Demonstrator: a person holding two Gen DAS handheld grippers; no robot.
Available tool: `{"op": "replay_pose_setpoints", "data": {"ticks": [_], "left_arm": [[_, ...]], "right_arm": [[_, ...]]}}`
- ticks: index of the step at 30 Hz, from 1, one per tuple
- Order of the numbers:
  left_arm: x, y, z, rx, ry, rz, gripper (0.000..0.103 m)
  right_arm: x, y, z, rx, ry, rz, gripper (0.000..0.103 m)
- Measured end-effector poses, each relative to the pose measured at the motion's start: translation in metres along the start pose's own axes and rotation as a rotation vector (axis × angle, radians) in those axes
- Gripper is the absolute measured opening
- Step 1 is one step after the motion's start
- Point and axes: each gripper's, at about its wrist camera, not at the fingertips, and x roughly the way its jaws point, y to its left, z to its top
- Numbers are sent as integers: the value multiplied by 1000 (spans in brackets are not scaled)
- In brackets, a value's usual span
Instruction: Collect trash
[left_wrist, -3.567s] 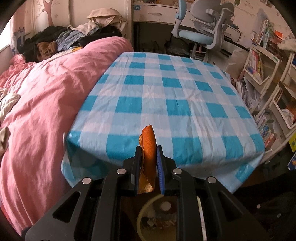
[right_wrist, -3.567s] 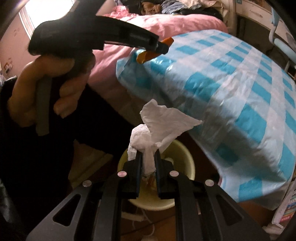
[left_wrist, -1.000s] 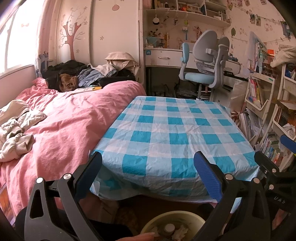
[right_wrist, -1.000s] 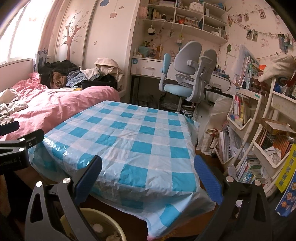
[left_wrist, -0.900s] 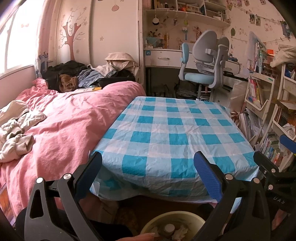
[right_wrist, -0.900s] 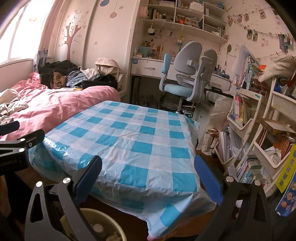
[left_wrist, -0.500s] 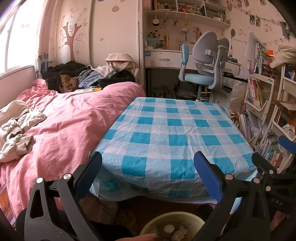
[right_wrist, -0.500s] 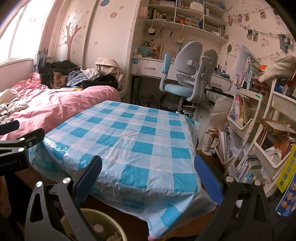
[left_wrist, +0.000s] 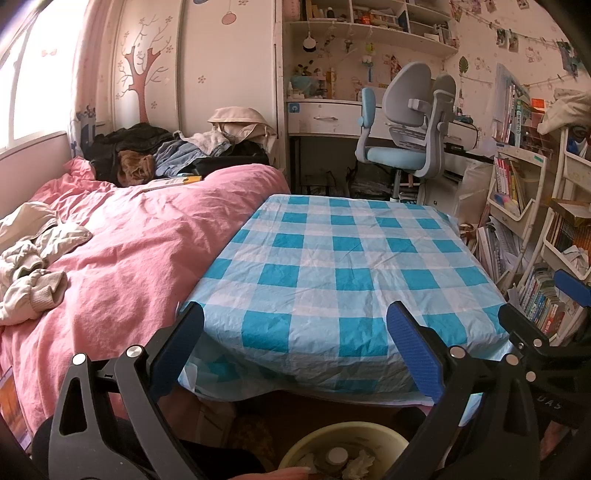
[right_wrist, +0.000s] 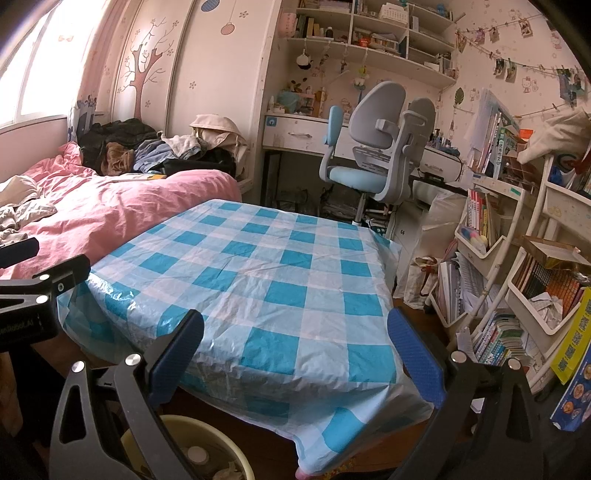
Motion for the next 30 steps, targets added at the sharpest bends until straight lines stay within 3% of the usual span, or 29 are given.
{"op": "replay_pose_setpoints", "data": {"ticks": [30], "left_arm": [[0, -1, 0, -2, -2, -1, 96]], "right_arm": [[0, 2, 0, 0, 3, -1, 95]]}}
